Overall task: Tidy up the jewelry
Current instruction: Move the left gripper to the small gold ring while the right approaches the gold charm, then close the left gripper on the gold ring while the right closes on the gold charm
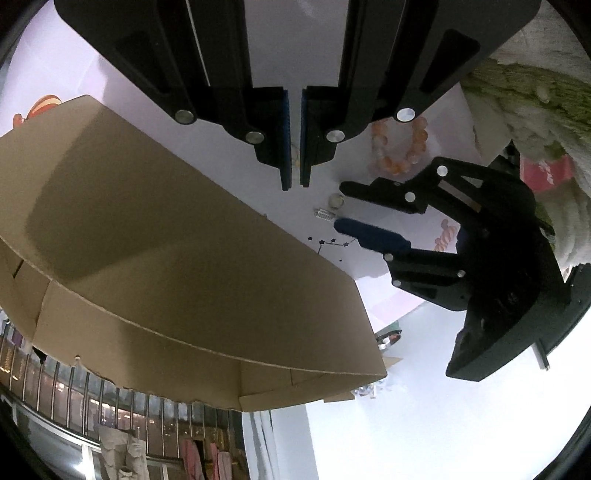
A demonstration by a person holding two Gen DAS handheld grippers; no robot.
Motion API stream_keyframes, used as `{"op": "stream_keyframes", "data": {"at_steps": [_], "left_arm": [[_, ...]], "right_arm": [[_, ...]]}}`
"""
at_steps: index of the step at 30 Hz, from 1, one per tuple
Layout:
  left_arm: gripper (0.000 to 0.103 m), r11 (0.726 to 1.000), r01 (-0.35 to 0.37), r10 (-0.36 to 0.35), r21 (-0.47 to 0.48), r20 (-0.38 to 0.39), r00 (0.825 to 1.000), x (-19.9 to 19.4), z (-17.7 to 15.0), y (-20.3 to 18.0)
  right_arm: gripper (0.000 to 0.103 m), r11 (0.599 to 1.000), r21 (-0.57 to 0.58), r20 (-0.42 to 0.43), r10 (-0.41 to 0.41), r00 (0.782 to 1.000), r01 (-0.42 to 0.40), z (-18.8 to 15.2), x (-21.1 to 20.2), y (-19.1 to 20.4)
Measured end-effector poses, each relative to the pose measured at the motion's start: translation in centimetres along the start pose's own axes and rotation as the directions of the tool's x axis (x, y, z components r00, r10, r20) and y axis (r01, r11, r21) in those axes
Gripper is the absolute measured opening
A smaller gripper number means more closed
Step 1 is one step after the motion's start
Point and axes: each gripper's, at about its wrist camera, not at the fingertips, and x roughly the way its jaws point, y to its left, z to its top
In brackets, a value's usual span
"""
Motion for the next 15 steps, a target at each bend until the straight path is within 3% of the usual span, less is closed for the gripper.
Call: {"op": "stream_keyframes", "data": {"at_steps": [15], "left_arm": [[0.01,0.999,0.033,-0.033,-0.022,0.004,0.999,0.68,0.4,0.91]], "right_arm": [[0.005,1.0,0.021,0.007,0.007,1.0,-0.007,-0.29,0.07,-0.4]]}}
